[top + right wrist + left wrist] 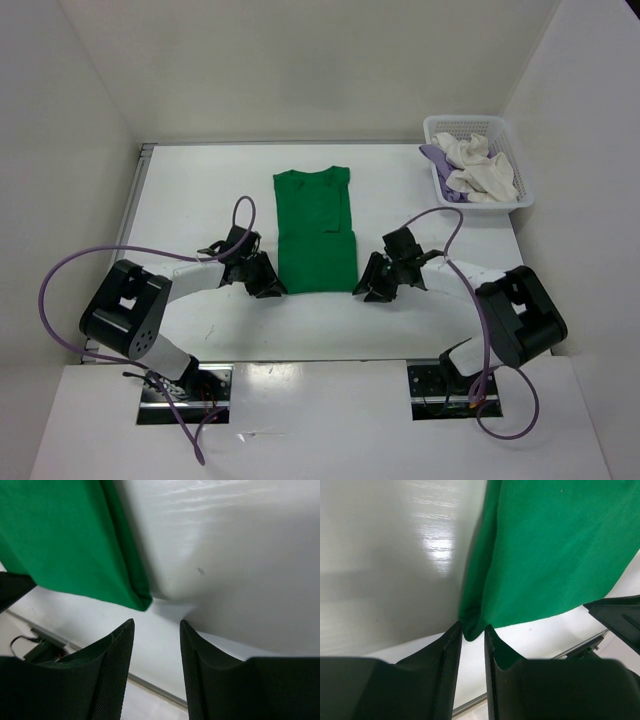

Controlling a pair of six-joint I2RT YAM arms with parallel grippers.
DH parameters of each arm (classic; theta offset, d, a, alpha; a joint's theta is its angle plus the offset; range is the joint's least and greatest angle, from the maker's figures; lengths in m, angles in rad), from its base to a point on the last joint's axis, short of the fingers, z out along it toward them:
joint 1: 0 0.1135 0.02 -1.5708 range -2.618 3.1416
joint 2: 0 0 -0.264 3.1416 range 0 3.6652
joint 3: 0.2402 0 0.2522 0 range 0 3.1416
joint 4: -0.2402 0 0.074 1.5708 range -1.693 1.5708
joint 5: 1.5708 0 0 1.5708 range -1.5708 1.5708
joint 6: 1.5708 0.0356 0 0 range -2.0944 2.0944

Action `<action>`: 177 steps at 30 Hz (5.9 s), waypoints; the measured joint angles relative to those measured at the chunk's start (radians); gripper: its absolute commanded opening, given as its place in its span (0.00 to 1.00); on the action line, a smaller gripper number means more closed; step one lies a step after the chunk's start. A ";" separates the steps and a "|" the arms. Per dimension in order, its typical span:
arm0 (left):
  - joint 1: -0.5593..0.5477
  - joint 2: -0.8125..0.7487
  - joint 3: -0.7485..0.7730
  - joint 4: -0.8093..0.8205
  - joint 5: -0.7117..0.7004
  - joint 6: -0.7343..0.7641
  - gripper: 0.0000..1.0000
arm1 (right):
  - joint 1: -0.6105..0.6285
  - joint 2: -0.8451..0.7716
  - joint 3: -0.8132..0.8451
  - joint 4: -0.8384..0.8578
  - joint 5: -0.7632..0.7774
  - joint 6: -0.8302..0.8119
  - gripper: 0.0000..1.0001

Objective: Fold and stack the t-shirts
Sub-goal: Grab one side of the 2/3 rectangular tshirt with both arms, then fold the long partially folded tshirt into a neat square, then put the neatly folded tshirt into the corner of the board with the left arm

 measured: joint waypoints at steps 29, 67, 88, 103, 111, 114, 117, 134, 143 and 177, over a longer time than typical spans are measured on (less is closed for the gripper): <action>0.000 -0.151 -0.069 -0.083 -0.042 0.033 0.00 | 0.077 -0.037 -0.003 0.015 0.011 0.053 0.00; 0.206 0.514 0.945 -0.256 -0.059 0.120 0.02 | -0.184 0.732 1.133 -0.275 0.029 -0.259 0.00; 0.175 0.391 0.799 -0.047 -0.084 0.080 0.41 | -0.213 0.719 1.204 -0.296 0.010 -0.286 0.15; 0.040 0.388 0.453 0.103 0.002 0.044 0.41 | -0.087 1.014 1.407 -0.301 -0.216 -0.297 0.05; -0.003 0.272 0.311 0.069 -0.001 0.031 0.41 | -0.095 1.104 1.498 -0.294 -0.281 -0.252 0.02; -0.003 0.226 0.328 0.023 -0.008 0.031 0.41 | -0.092 1.102 1.494 -0.292 -0.281 -0.256 0.02; 0.003 0.218 0.428 -0.003 -0.010 0.029 0.42 | -0.087 1.055 1.426 -0.280 -0.264 -0.264 0.05; 0.189 0.663 0.824 0.103 0.061 -0.023 0.44 | -0.078 0.592 0.868 -0.188 -0.154 -0.300 0.02; 0.240 0.614 0.781 0.143 0.054 -0.010 0.66 | -0.097 0.597 0.721 -0.170 -0.124 -0.300 0.00; 0.274 0.583 0.668 0.154 0.073 0.144 0.11 | -0.140 0.134 0.521 -0.203 -0.129 -0.311 0.43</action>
